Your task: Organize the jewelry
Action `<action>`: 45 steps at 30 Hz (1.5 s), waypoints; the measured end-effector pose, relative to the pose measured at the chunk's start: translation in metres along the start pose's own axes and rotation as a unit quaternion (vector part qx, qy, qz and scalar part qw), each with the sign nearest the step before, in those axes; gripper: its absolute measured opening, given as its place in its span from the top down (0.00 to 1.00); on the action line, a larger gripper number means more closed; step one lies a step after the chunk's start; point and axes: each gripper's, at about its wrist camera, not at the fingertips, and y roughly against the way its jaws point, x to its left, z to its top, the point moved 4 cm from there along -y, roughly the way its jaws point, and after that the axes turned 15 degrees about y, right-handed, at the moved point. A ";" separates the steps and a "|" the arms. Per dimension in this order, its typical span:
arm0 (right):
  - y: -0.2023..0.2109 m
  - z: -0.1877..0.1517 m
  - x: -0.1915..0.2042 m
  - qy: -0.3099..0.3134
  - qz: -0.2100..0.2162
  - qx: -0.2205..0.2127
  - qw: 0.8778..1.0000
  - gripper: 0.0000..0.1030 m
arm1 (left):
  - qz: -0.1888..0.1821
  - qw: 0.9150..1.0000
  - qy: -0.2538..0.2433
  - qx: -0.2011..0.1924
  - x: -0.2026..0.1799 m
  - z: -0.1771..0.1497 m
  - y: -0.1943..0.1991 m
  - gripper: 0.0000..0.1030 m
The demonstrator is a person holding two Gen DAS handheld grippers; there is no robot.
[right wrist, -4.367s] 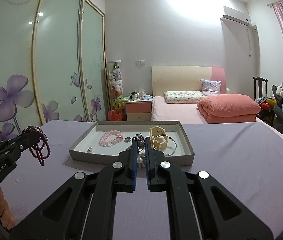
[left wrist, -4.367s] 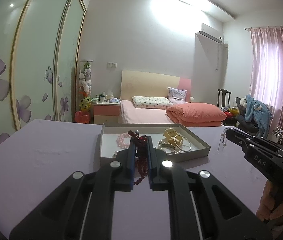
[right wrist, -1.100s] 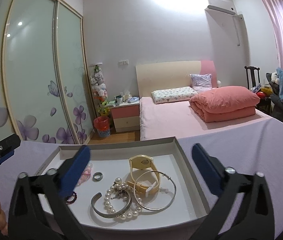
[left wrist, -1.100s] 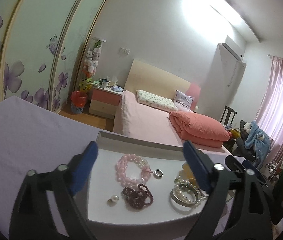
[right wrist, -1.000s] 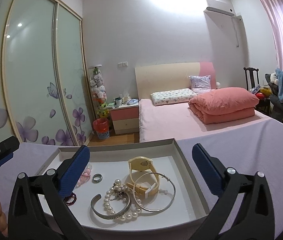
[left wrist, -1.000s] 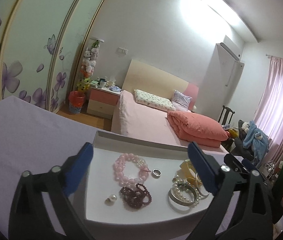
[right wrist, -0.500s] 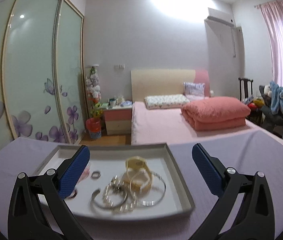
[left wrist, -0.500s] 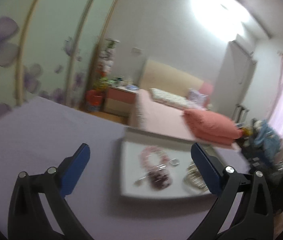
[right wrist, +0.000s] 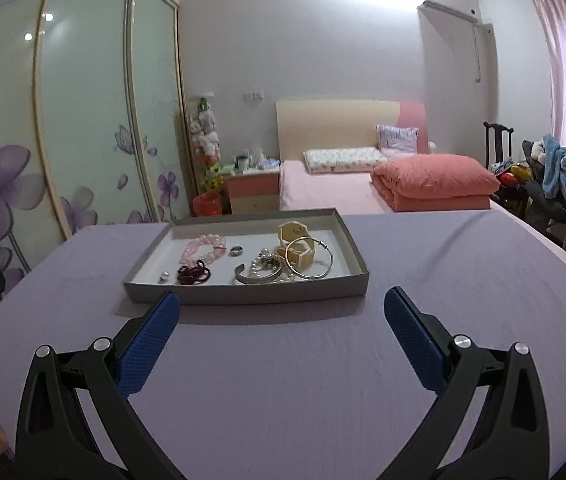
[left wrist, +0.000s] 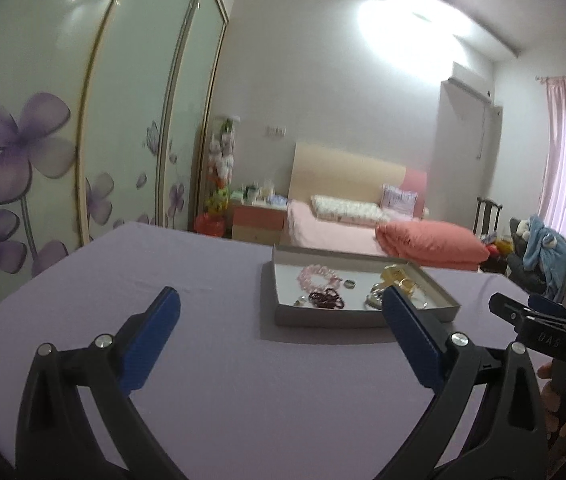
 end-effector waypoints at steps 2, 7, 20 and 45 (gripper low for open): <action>0.011 -0.002 -0.001 -0.007 -0.005 -0.016 1.000 0.02 | -0.001 1.000 -0.008 -0.009 -0.003 -0.006 0.011 0.04; 0.023 -0.002 0.003 0.007 -0.012 -0.036 0.999 0.02 | -0.014 0.999 -0.038 -0.001 -0.018 -0.013 0.014 0.04; 0.033 -0.018 0.002 -0.007 -0.005 -0.037 0.999 0.02 | -0.031 0.999 -0.034 0.015 -0.024 -0.018 0.016 0.04; 0.035 -0.022 0.006 -0.007 -0.002 -0.037 0.999 0.02 | -0.028 0.999 -0.036 0.020 -0.027 -0.023 0.012 0.04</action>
